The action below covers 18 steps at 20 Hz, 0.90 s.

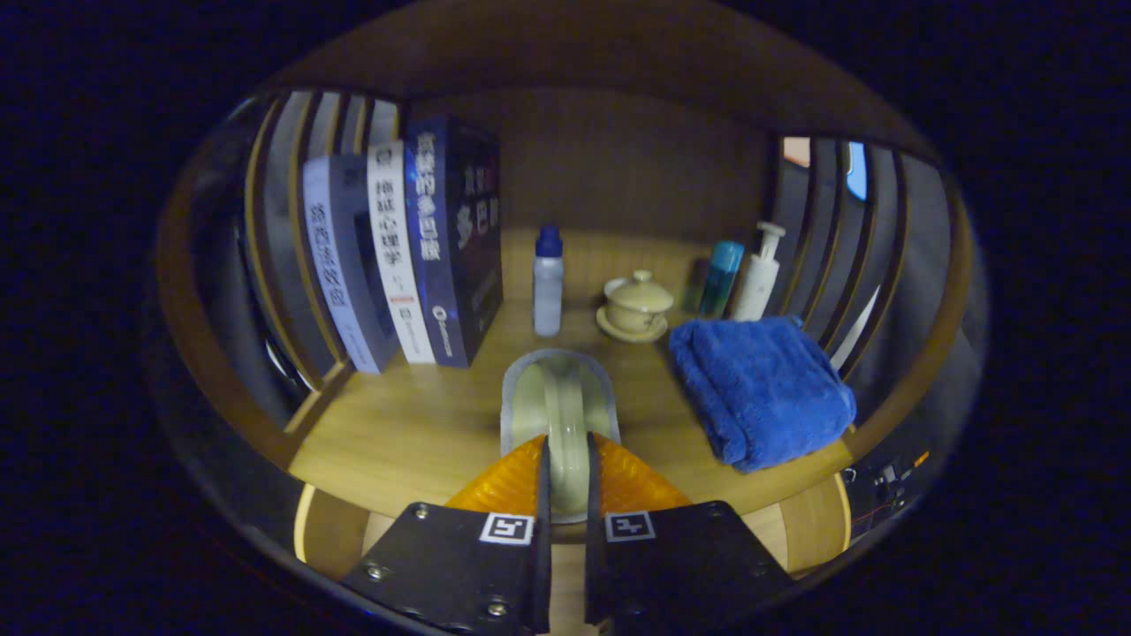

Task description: Pull open the drawer, take out the items inside it, and place them on the countertop above the cabinet.

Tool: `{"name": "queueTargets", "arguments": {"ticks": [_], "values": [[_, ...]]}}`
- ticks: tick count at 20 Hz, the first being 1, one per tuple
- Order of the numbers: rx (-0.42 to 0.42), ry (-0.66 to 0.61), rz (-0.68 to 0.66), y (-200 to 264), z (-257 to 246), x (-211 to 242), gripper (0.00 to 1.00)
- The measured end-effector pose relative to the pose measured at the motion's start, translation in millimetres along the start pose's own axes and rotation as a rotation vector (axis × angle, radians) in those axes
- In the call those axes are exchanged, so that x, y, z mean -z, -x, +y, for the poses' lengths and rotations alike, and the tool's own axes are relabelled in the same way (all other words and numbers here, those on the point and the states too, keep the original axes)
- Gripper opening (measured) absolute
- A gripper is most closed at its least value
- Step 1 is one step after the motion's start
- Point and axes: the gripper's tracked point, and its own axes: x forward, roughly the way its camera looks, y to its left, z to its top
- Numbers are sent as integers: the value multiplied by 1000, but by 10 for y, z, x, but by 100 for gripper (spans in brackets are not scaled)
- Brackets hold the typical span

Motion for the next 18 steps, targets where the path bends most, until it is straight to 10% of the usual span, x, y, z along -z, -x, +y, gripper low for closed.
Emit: {"name": "queueTargets", "arguments": {"ticks": [18], "values": [[0, -60, 23, -446, -201, -178, 18]]}}
